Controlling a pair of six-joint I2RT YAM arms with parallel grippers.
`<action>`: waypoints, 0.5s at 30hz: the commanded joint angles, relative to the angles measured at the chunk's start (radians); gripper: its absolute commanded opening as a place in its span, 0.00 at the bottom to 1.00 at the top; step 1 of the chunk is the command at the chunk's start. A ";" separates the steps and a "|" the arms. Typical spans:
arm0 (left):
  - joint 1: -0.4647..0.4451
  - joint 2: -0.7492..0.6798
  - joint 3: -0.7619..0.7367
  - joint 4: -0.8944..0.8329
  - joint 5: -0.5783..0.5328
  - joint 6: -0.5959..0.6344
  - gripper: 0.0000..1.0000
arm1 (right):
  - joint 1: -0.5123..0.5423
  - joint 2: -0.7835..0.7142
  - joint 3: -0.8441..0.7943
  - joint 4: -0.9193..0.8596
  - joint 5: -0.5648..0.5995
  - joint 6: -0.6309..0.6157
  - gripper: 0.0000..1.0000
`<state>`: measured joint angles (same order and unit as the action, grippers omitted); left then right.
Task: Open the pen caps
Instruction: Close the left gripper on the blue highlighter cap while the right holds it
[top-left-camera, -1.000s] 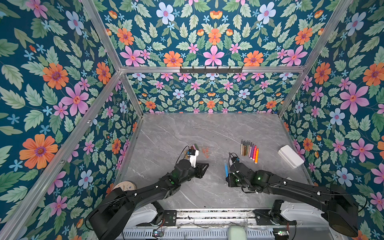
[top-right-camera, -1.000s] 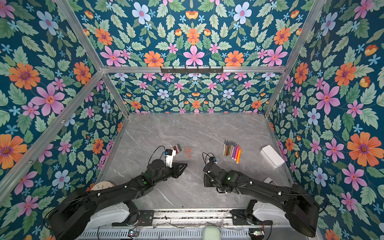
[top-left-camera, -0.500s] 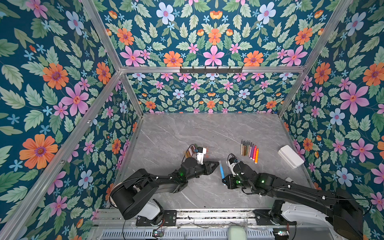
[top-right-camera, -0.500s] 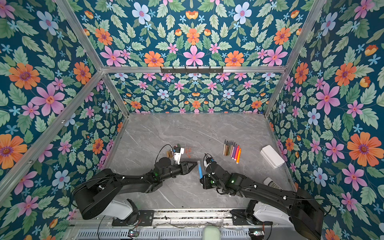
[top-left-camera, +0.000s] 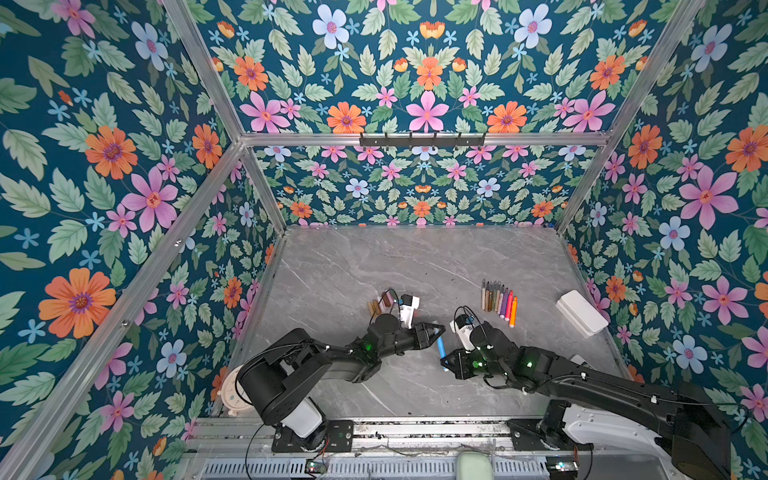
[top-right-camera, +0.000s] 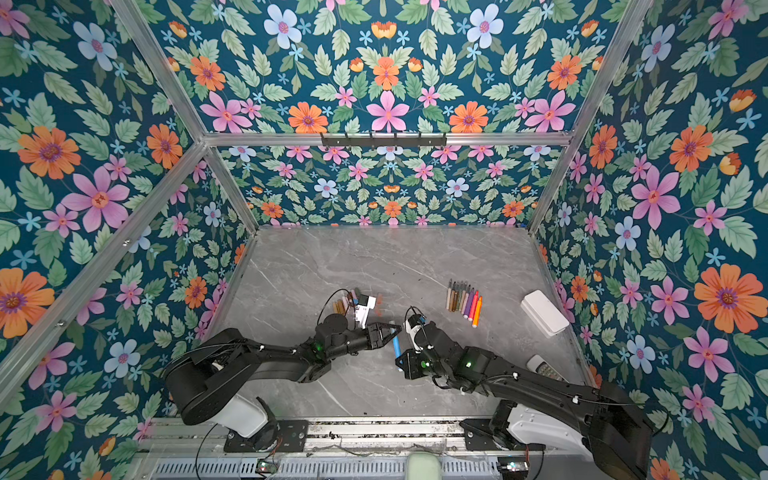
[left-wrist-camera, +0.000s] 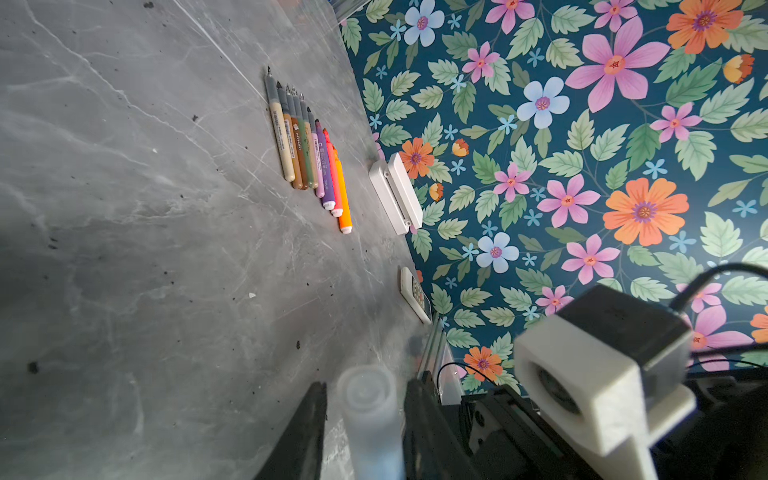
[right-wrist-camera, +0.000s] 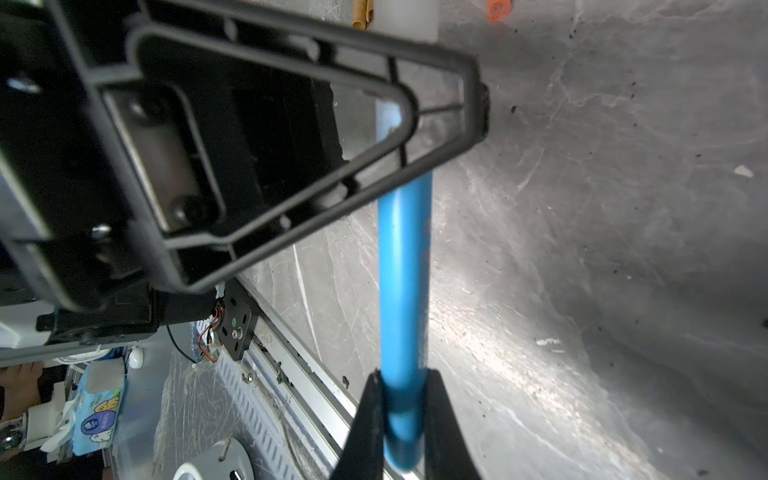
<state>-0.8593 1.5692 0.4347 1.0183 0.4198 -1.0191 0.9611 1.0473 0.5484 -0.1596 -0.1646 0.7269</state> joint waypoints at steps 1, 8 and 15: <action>0.000 0.000 0.006 0.045 0.016 -0.006 0.35 | 0.001 -0.001 -0.003 0.009 -0.007 -0.014 0.00; 0.000 -0.010 0.017 0.035 0.024 -0.006 0.35 | 0.000 0.031 -0.011 0.029 -0.022 -0.007 0.00; 0.002 -0.026 0.016 0.019 0.025 0.003 0.35 | 0.002 0.028 -0.003 0.016 -0.015 -0.009 0.00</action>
<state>-0.8577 1.5524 0.4458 1.0126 0.4309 -1.0218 0.9611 1.0767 0.5396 -0.1310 -0.1791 0.7265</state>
